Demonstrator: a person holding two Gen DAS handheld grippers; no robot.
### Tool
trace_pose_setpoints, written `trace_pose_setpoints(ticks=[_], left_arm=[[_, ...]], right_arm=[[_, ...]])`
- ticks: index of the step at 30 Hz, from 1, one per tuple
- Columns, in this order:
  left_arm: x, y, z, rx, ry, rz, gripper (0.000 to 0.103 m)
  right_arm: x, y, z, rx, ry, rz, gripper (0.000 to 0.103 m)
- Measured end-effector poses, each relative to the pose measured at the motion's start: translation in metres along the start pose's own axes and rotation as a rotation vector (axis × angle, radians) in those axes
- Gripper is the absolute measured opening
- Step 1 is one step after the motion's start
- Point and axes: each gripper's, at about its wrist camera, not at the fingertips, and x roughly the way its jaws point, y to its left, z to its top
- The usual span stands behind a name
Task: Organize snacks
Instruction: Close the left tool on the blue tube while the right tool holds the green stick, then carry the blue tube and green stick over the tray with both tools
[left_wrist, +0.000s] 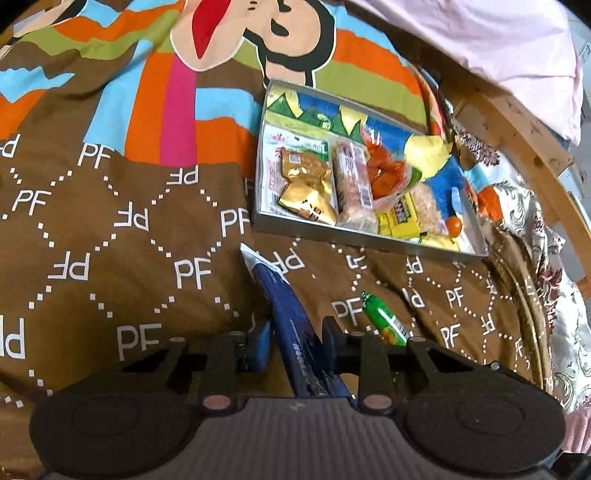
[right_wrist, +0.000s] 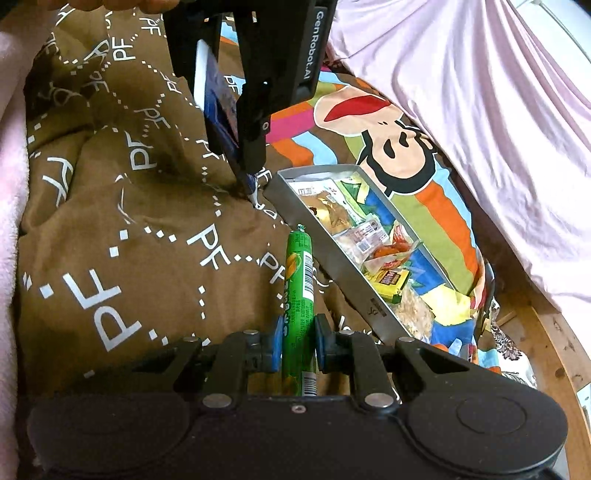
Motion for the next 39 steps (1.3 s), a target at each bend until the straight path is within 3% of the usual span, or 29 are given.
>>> trace_pose_setpoints(ticks=[4, 9, 19, 23, 31, 35, 39], left_arm=[[-0.002, 0.001, 0.000, -0.005, -0.026, -0.016, 0.026], [-0.008, 0.002, 0.000, -0.015, -0.059, -0.060, 0.011], [0.018, -0.009, -0.006, 0.050, 0.067, -0.069, 0.012], [0.039, -0.012, -0.010, 0.070, 0.132, -0.054, 0.017], [0.063, -0.018, -0.006, 0.083, 0.171, -0.098, 0.031], [0.065, -0.023, -0.007, 0.105, 0.179, -0.118, 0.047], [0.070, -0.031, -0.010, 0.155, 0.187, -0.072, 0.047]], right_arm=[[0.000, 0.000, 0.000, 0.010, -0.004, 0.003, 0.019], [-0.001, -0.001, 0.000, 0.013, -0.009, -0.003, 0.019], [0.004, -0.002, -0.003, 0.020, 0.026, 0.008, 0.019], [0.007, -0.005, -0.007, 0.041, 0.052, 0.012, 0.019], [0.012, -0.006, -0.009, 0.065, 0.083, 0.025, 0.019], [0.013, -0.005, -0.010, 0.059, 0.096, 0.030, 0.019], [0.013, -0.006, -0.011, 0.072, 0.114, 0.028, 0.019]])
